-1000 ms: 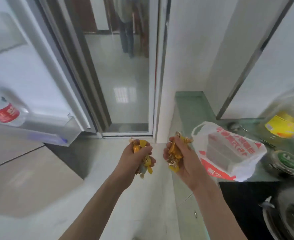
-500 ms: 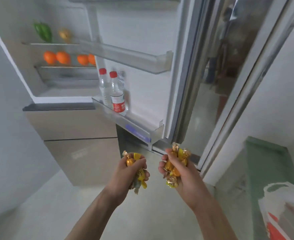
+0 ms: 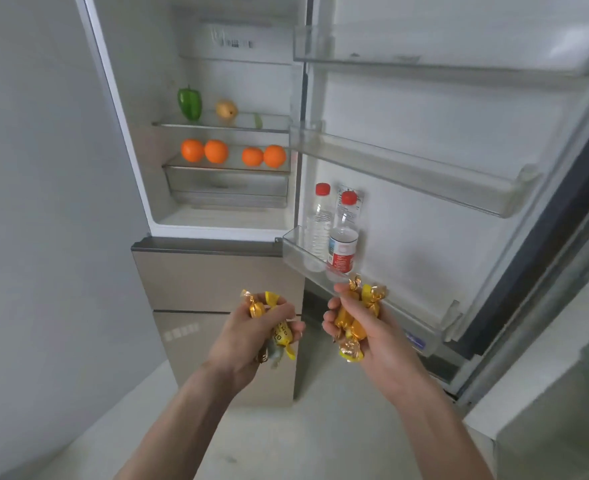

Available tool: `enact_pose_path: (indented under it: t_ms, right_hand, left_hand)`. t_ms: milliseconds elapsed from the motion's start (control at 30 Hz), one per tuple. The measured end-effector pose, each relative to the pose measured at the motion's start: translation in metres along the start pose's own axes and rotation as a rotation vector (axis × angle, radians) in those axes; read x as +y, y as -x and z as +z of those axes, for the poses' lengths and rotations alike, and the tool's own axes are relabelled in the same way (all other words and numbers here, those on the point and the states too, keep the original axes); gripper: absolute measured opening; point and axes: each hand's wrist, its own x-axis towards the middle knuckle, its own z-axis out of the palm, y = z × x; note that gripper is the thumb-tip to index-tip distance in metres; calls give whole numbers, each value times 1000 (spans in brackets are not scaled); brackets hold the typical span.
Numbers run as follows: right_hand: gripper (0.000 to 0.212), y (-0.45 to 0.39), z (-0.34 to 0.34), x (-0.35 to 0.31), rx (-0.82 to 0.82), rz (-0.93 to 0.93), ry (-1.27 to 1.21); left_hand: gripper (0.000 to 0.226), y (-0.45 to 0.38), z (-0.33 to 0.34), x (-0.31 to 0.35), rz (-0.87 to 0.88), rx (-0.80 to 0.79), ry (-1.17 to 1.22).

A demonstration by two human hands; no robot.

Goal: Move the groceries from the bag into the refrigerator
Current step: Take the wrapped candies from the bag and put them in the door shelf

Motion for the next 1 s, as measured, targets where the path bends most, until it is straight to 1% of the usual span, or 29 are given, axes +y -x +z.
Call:
enact_pose_path:
  t_ms: [133, 200, 333, 433, 600, 700, 800, 900, 1000]
  right_hand:
    - [28, -28, 40, 4, 34, -18, -23]
    - [33, -41, 56, 2, 46, -34, -34]
    - [38, -61, 84, -10, 77, -42, -67]
    - [42, -76, 96, -30, 89, -58, -66]
    - [38, -101, 109, -72, 68, -119, -90]
    - [36, -114, 115, -100, 50, -177, -55]
    - [30, -125, 119, -132, 78, -239, -25]
    - [27, -134, 121, -161, 83, -279, -71]
    - [30, -139, 122, -187, 81, -310, -124]
  left_hand:
    - [10, -24, -31, 34, 11, -18, 33]
    - [8, -38, -39, 51, 37, -45, 11]
    - [13, -64, -40, 82, 68, -101, -66]
    - [17, -85, -30, 104, 72, -143, -102]
    - [14, -124, -4, 142, 25, -227, -72]
    - [12, -147, 15, 167, 1, -284, -39]
    - [12, -171, 34, 189, 84, -344, 8]
    - [22, -191, 50, 210, 175, -404, -7]
    - [31, -207, 64, 228, 220, -444, -7]
